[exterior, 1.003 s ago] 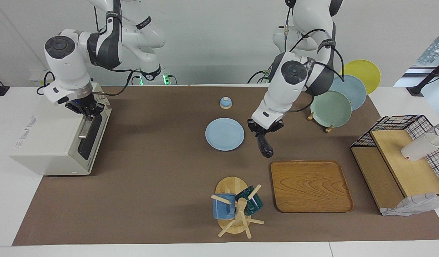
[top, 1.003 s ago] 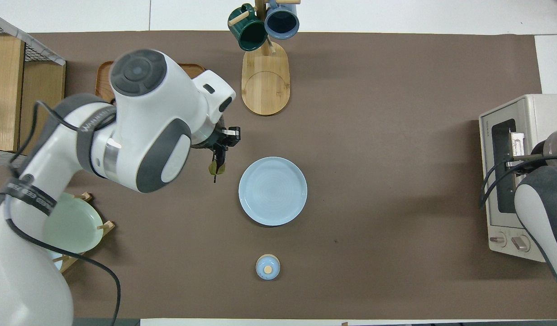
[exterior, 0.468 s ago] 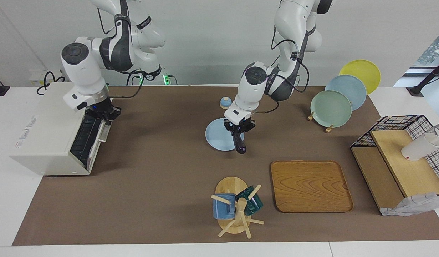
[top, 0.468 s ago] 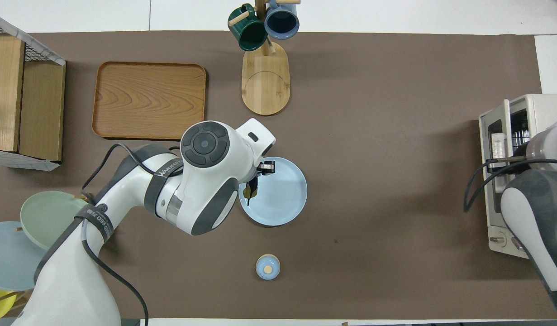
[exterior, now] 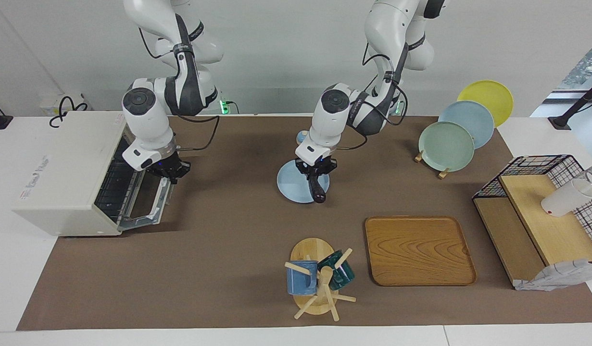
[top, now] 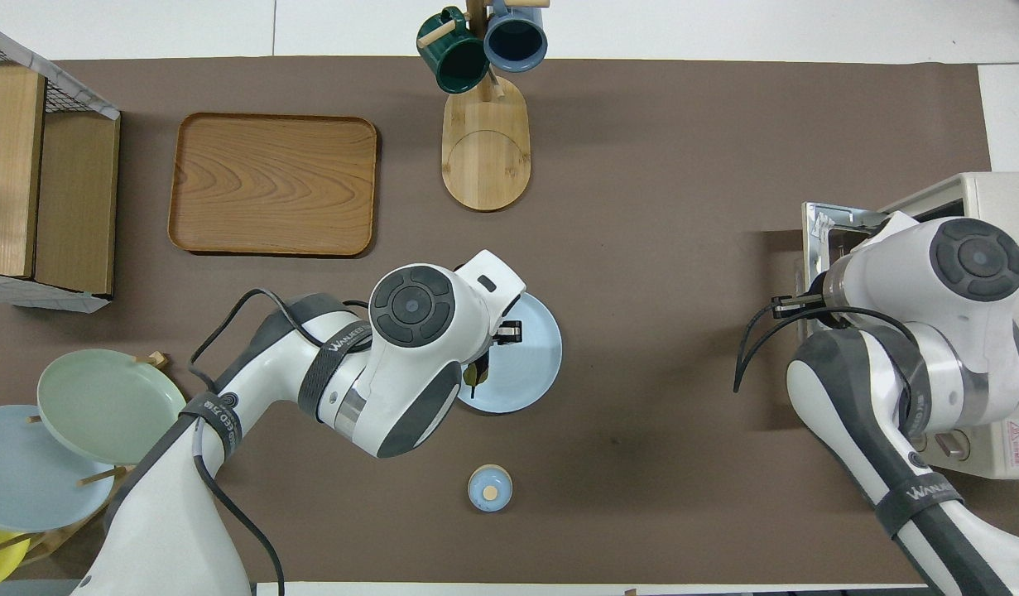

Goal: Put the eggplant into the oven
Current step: 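Carry the eggplant onto the blue plate while the right gripper lowers the door, then release the eggplant on the plate and withdraw the left gripper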

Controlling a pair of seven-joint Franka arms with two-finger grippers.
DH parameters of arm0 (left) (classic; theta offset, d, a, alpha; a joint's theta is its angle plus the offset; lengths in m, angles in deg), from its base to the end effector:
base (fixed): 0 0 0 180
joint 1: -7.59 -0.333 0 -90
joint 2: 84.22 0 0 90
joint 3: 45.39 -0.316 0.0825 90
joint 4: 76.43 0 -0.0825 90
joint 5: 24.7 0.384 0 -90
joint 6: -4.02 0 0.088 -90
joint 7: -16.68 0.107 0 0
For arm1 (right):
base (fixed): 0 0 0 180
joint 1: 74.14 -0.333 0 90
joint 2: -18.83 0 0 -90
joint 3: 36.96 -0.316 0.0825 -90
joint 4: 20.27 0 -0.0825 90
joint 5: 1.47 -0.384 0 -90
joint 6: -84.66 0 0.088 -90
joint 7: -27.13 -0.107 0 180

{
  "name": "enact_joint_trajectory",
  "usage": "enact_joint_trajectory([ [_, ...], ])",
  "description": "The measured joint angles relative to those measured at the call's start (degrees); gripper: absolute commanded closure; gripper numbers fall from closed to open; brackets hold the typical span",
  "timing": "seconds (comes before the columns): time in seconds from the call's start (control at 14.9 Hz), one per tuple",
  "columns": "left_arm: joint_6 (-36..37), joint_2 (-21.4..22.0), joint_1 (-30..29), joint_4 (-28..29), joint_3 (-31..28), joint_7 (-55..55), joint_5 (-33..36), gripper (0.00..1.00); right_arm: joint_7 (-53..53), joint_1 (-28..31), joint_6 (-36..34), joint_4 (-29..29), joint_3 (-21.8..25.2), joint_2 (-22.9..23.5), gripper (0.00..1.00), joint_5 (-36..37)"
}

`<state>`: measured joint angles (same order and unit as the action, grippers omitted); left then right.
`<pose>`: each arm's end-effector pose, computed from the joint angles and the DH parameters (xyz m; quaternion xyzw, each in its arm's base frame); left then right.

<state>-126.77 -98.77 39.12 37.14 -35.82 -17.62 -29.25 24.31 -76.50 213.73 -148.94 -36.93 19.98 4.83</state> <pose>0.4572 -0.3964 0.3454 0.9979 -0.0309 -0.0120 0.0558 0.5230 0.0182 0.3567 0.9986 0.0306 -0.0046 0.0427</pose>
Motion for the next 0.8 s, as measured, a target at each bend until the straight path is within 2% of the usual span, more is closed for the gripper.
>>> enact_joint_trajectory([
  [0.07,0.0,0.0,0.0,0.1,0.0,0.0,0.0,0.75,0.0,-0.1,1.7,-0.8,0.0,0.4,1.0,-0.2],
  [0.13,0.0,0.0,0.0,0.1,0.0,0.0,0.0,0.34,0.0,-0.2,2.9,-1.3,0.0,0.9,1.0,-0.6],
  [0.2,0.0,0.0,0.1,0.1,0.0,0.0,0.0,0.0,0.0,-0.3,4.0,-1.5,0.0,1.6,1.0,-1.0],
  [0.54,0.0,0.0,0.7,0.1,0.0,-0.1,0.0,0.0,-0.1,-0.5,6.1,-1.5,0.3,3.9,1.0,-2.1],
  [0.74,0.0,0.3,0.4,0.0,-0.7,-0.1,0.0,0.0,-2.3,-4.2,2.0,1.3,0.3,3.9,1.0,-5.0],
  [0.8,0.0,0.6,-0.3,-0.2,-1.2,-0.1,0.0,0.0,-4.4,-6.2,0.0,2.9,0.3,3.9,0.87,-5.5],
])
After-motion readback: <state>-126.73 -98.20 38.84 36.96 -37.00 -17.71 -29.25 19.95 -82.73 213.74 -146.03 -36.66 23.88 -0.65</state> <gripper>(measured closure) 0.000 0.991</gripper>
